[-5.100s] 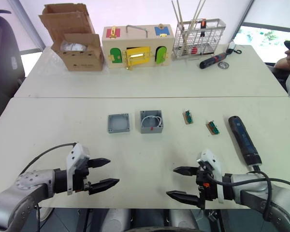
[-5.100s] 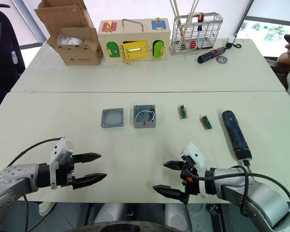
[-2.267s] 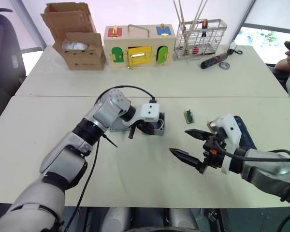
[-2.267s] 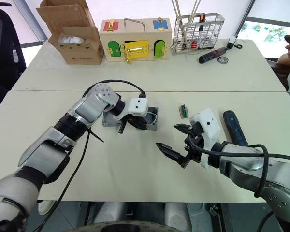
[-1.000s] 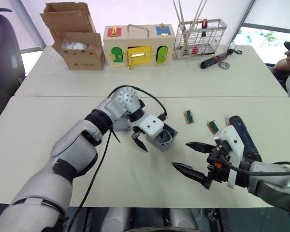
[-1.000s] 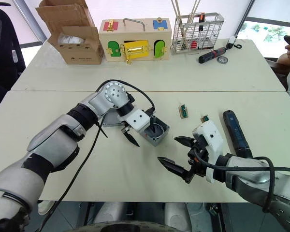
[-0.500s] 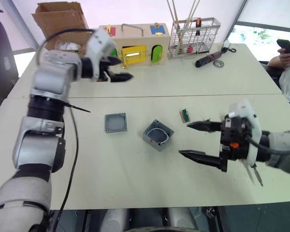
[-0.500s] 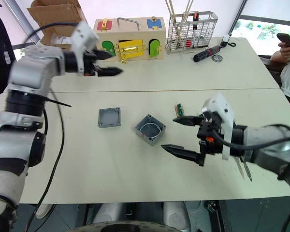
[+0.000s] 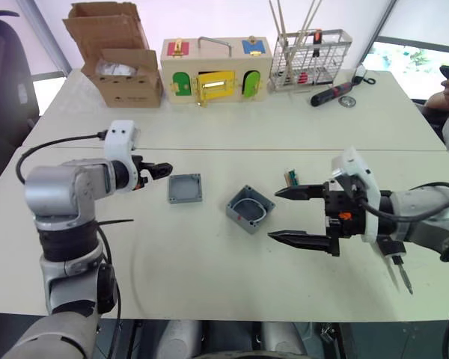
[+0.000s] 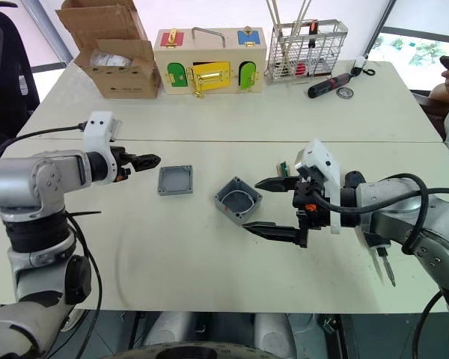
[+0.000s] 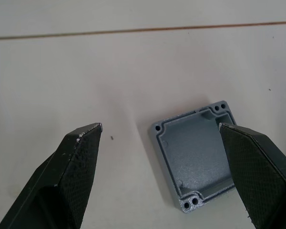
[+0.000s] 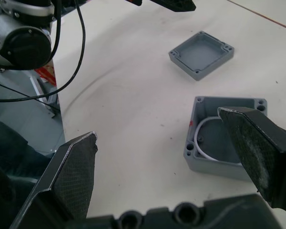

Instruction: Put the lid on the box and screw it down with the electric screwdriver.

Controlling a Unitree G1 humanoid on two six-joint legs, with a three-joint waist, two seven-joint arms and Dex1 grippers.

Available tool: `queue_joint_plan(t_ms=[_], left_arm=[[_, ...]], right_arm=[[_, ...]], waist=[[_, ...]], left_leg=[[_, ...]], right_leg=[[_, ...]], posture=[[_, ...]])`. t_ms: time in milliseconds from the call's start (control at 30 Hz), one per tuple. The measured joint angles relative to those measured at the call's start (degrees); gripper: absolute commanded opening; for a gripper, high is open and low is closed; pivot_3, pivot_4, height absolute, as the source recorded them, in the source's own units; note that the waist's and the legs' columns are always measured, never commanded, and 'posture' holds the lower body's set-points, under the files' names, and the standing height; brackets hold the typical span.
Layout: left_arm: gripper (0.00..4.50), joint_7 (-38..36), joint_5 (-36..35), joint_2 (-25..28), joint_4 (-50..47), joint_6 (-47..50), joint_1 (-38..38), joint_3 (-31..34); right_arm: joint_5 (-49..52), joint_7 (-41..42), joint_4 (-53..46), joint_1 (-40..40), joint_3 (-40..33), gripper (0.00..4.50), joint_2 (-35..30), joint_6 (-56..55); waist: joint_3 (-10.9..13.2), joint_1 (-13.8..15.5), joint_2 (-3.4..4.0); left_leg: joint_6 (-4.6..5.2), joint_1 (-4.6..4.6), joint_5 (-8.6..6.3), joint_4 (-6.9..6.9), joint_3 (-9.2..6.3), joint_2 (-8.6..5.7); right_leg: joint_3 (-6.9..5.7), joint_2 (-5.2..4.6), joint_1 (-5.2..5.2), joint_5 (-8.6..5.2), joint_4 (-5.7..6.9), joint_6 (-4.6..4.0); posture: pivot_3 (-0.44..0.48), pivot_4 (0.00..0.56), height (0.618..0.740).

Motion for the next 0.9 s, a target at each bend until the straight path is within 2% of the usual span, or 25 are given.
queue_joint_plan(t_ms=[100, 233, 467, 567, 667, 767, 800, 900], left_arm=[[4.02, 1.45, -0.58, -2.34, 1.14, -0.41, 1.10, -0.09], [4.02, 2.58, -1.34, -2.67, 2.49, -1.84, 1.07, -0.82], [4.02, 3.58, -1.36, 0.80, 10.20, -4.21, 0.23, -8.61], [3.26, 3.60, -1.70, 1.34, 12.13, -5.21, -1.11, -10.85], [1.87, 3.66, -2.09, 1.25, 14.65, -6.87, -2.50, -12.87], [0.30, 3.72, -2.44, 0.81, 15.94, -8.04, -3.05, -13.80], [0.04, 3.85, -2.47, 0.62, 16.03, -8.46, -3.21, -14.01], [0.04, 4.07, -2.48, 0.56, 16.54, -9.07, -3.39, -14.32]], right_arm=[[0.02, -0.77, -0.15, 0.71, -0.19, 4.50, 0.77, 0.32], [0.15, -2.08, -0.71, 1.34, -0.62, 4.50, 1.13, 0.93], [0.67, -4.83, -2.19, 2.13, -1.77, 4.50, 2.73, 1.41], [1.21, -5.87, -2.96, 2.54, -2.20, 4.50, 3.09, 1.93], [1.34, -7.23, -3.55, 3.20, -2.43, 4.50, 3.36, 2.32], [1.41, -8.32, -3.99, 3.84, -3.08, 4.50, 3.82, 2.36], [1.45, -8.58, -4.14, 4.07, -3.11, 4.50, 3.90, 2.37], [2.00, -9.43, -4.70, 4.60, -3.57, 4.50, 4.06, 2.43]], waist=[[-0.01, 0.39, -0.03], [-0.01, 0.69, -0.03], [-0.01, 1.39, -0.03], [-0.01, 1.36, -0.03], [-0.01, 1.32, -0.02], [-0.02, 1.27, -0.02], [-0.02, 1.27, -0.03], [-0.02, 1.28, -0.02]], left_leg=[[0.00, -0.01, 0.00, 0.00, 0.01, -0.05], [0.00, -0.01, 0.00, -0.02, 0.05, -0.05], [0.00, -0.01, 0.00, -0.02, 0.05, -0.13], [0.00, -0.01, 0.00, -0.02, 0.04, -0.17], [0.00, -0.01, 0.00, -0.02, 0.04, -0.17], [0.00, -0.01, 0.00, -0.02, 0.04, -0.17], [0.00, -0.01, 0.00, -0.02, 0.04, -0.17], [0.00, 0.00, 0.00, -0.02, 0.04, -0.17]], right_leg=[[-0.01, -0.05, 0.01, 0.00, -0.03, 0.00], [-0.01, -0.07, -0.02, 0.00, -0.04, 0.00], [0.00, -0.13, -0.01, 0.00, -0.05, 0.00], [0.00, -0.16, 0.00, 0.00, -0.07, 0.00], [0.00, -0.16, 0.00, 0.00, -0.07, 0.00], [0.01, -0.15, 0.00, 0.00, -0.07, 0.00], [0.01, -0.15, 0.00, 0.00, -0.07, 0.00], [0.01, -0.15, 0.02, 0.00, -0.07, 0.00]], posture=[[0.000, 0.150, 0.740], [0.000, 0.150, 0.740], [0.000, 0.150, 0.740], [0.000, 0.150, 0.740], [0.000, 0.150, 0.740], [0.000, 0.150, 0.740], [0.000, 0.150, 0.740], [0.000, 0.150, 0.740]])
